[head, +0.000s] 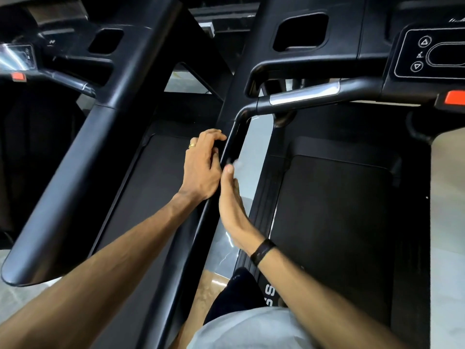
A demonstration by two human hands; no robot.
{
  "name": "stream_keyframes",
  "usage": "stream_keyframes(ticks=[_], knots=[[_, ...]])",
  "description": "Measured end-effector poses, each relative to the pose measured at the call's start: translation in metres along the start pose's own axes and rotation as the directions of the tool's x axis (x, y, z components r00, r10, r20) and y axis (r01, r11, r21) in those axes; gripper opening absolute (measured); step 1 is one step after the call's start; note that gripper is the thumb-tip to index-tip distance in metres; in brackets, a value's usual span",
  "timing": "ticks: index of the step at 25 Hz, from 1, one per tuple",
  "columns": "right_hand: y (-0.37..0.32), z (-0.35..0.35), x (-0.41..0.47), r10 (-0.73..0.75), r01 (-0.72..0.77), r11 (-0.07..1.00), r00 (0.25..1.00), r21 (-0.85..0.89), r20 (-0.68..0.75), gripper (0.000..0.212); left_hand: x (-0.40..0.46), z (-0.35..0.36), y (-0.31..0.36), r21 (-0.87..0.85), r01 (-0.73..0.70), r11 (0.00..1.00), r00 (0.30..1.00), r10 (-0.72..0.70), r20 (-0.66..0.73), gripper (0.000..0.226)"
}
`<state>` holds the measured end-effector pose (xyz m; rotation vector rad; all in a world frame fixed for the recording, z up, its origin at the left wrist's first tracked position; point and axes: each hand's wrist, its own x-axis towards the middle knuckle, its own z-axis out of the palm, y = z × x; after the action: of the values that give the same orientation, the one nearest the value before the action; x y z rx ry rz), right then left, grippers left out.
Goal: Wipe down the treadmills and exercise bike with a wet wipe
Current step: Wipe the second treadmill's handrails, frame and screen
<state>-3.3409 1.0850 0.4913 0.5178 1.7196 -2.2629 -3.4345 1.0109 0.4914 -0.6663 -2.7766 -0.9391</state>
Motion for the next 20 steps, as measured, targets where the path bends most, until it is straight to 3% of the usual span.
stream_keyframes(ticks=[2, 3, 5, 8, 10, 11, 13, 15, 17, 20], knots=[[-0.019, 0.005, 0.024, -0.190, 0.180, 0.980, 0.974, -0.088, -0.121, 0.080, 0.000, -0.001, -0.001, 0.009, -0.004, 1.000, 1.000, 0.004, 0.005, 0.024], [-0.029, 0.003, 0.039, -0.260, 0.235, 0.959, 0.952, -0.160, -0.162, 0.068, 0.001, -0.002, -0.001, 0.010, -0.006, 1.000, 1.000, 0.006, 0.006, 0.022], [-0.028, -0.005, 0.061, -0.331, 0.280, 0.926, 0.924, -0.253, -0.189, 0.054, 0.002, -0.002, 0.000, 0.020, -0.001, 1.000, 1.000, 0.000, 0.014, 0.030], [-0.012, -0.004, 0.045, -0.152, 0.117, 0.974, 0.973, -0.195, -0.175, 0.060, 0.002, -0.001, -0.003, 0.043, 0.005, 0.999, 1.000, -0.006, 0.011, 0.042], [-0.004, 0.000, 0.020, -0.020, -0.002, 0.978, 0.995, -0.211, -0.102, 0.069, 0.001, 0.002, -0.004, 0.032, -0.002, 0.999, 1.000, 0.002, -0.003, 0.038], [-0.005, 0.002, 0.013, -0.008, -0.009, 0.975, 0.997, -0.220, -0.072, 0.074, 0.001, 0.003, -0.004, 0.032, -0.006, 0.999, 1.000, 0.006, -0.007, 0.035], [-0.015, 0.001, 0.025, -0.120, 0.095, 0.971, 0.988, -0.219, -0.101, 0.080, 0.002, 0.003, -0.005, 0.034, 0.005, 0.999, 1.000, -0.005, -0.001, 0.033], [-0.021, -0.006, 0.062, -0.209, 0.159, 0.953, 0.961, -0.257, -0.181, 0.069, 0.002, 0.002, -0.005, 0.041, 0.012, 0.999, 1.000, -0.013, 0.001, 0.032], [-0.017, -0.019, 0.086, -0.097, 0.054, 0.980, 0.970, -0.189, -0.222, 0.065, 0.004, 0.000, -0.001, 0.050, 0.016, 0.999, 1.000, -0.016, -0.004, 0.041], [0.011, -0.027, 0.063, 0.078, -0.096, 0.984, 0.990, -0.148, -0.121, 0.076, -0.001, 0.001, 0.000, 0.044, 0.026, 0.999, 1.000, -0.025, -0.015, 0.048]])
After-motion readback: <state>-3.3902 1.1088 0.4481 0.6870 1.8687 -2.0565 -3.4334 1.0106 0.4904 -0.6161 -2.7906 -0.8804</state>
